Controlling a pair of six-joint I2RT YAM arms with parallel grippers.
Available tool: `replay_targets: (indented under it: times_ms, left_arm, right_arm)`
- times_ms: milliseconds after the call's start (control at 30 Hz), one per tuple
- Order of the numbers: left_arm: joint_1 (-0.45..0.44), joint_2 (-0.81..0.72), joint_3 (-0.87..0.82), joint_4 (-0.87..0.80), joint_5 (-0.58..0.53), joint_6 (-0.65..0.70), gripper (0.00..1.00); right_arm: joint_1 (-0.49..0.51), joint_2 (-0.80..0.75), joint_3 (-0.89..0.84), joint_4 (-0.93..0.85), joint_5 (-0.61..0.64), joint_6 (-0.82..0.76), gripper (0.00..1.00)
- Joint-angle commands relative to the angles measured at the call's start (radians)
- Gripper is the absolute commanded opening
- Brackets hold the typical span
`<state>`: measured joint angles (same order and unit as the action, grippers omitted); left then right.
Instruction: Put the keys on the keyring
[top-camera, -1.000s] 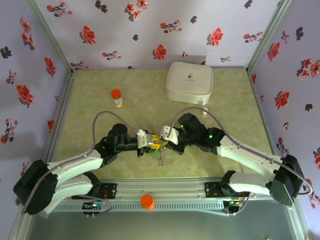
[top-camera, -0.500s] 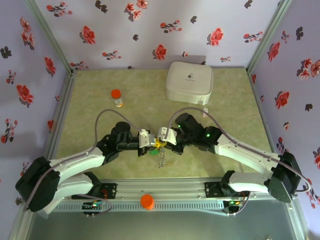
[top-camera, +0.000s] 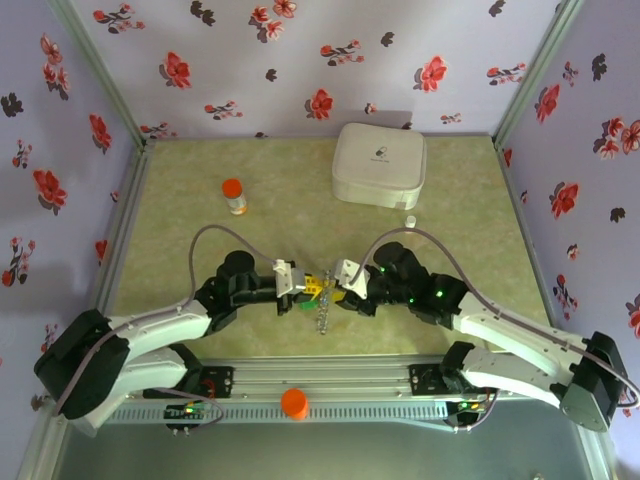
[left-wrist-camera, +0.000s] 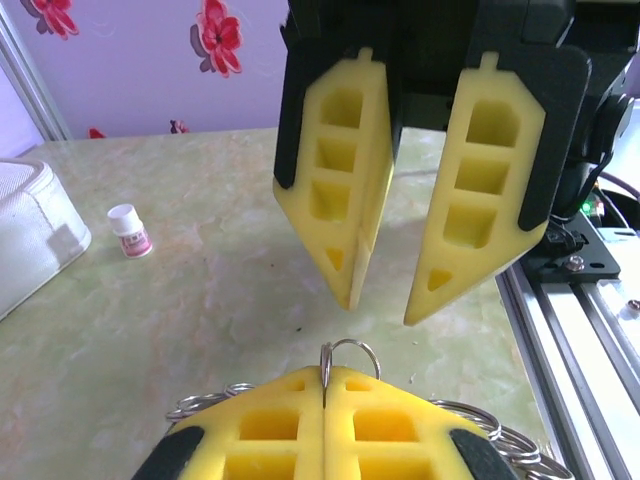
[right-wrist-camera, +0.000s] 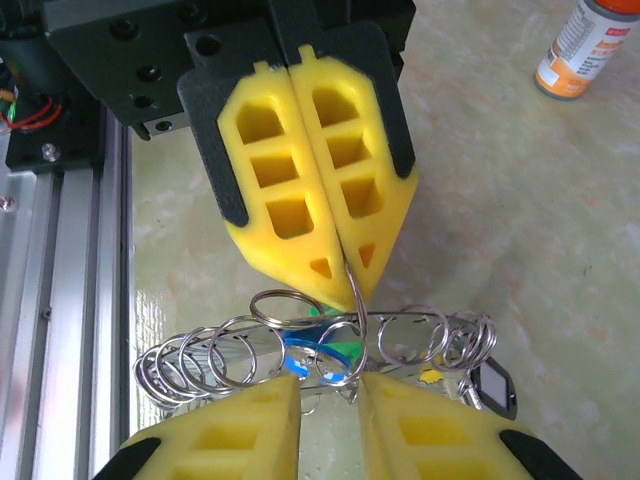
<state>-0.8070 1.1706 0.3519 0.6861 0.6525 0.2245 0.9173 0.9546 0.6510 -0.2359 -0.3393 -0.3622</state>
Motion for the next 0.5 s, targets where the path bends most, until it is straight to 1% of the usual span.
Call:
replay_targets:
  times_ms: [0,233,367,467]
  left_arm:
    - [0.004,0.004,-0.013,0.154,0.03,-0.047,0.0]
    - [0.003,0.007,-0.024,0.192,0.035,-0.069,0.0]
    - [0.003,0.005,-0.03,0.206,0.038,-0.073,0.0]
    - [0.003,0.008,-0.032,0.212,0.039,-0.074,0.0]
  right_arm:
    - [0.001,-0.02,-0.023,0.076,-0.004,0.063,0.22]
    - [0.001,0.014,-0.011,0.081,-0.001,0.094,0.22]
    - [-0.001,0.02,0.002,0.068,0.022,0.089,0.21]
    - [-0.003,0.018,0.006,0.06,0.036,0.091,0.24]
